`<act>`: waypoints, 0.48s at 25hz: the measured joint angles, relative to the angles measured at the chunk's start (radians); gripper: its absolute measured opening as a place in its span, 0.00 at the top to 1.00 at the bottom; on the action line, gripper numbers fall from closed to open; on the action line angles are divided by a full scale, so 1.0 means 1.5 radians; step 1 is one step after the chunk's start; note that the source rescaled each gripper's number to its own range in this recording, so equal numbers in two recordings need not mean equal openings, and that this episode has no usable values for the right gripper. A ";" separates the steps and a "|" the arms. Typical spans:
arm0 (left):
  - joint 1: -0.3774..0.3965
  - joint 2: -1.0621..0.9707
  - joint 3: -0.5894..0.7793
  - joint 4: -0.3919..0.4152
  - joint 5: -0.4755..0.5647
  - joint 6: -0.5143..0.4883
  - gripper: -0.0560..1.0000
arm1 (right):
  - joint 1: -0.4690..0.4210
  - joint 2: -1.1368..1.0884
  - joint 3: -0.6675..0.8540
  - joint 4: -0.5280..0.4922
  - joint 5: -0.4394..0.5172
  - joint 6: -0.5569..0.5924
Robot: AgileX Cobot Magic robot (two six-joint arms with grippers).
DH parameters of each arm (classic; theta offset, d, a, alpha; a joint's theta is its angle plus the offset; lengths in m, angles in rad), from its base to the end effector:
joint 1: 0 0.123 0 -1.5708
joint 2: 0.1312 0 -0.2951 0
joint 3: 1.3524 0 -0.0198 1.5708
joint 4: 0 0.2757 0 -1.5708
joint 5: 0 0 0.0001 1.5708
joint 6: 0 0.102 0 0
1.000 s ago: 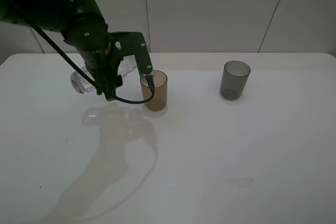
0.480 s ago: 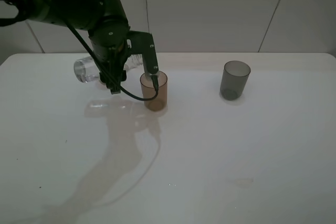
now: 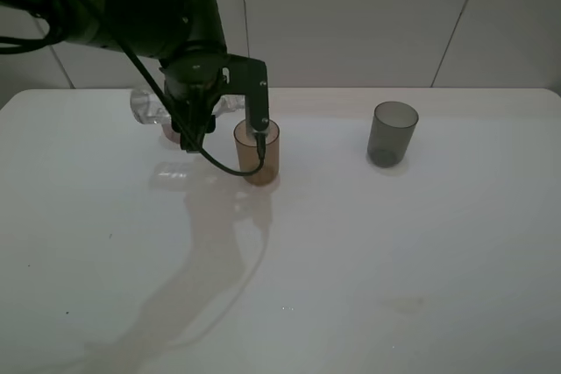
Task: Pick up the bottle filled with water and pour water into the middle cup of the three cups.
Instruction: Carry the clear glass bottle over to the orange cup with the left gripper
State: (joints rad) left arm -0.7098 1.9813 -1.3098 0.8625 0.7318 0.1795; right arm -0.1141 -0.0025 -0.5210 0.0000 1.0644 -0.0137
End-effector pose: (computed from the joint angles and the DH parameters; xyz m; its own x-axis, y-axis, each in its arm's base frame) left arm 0.3613 -0.2421 0.1614 -0.1205 0.9896 0.0786 0.7757 0.0445 0.6296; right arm 0.0134 -0.0015 0.2904 -0.4370 0.0363 -0.8987 0.1079 0.9941 -0.0123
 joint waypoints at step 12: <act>-0.003 0.005 -0.001 0.081 0.003 0.015 0.94 | 0.000 0.000 0.000 0.000 0.000 0.000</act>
State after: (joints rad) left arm -0.7143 1.9895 -1.3111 0.9847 0.7359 0.2018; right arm -0.1141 -0.0025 -0.5210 0.0000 1.0644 -0.0137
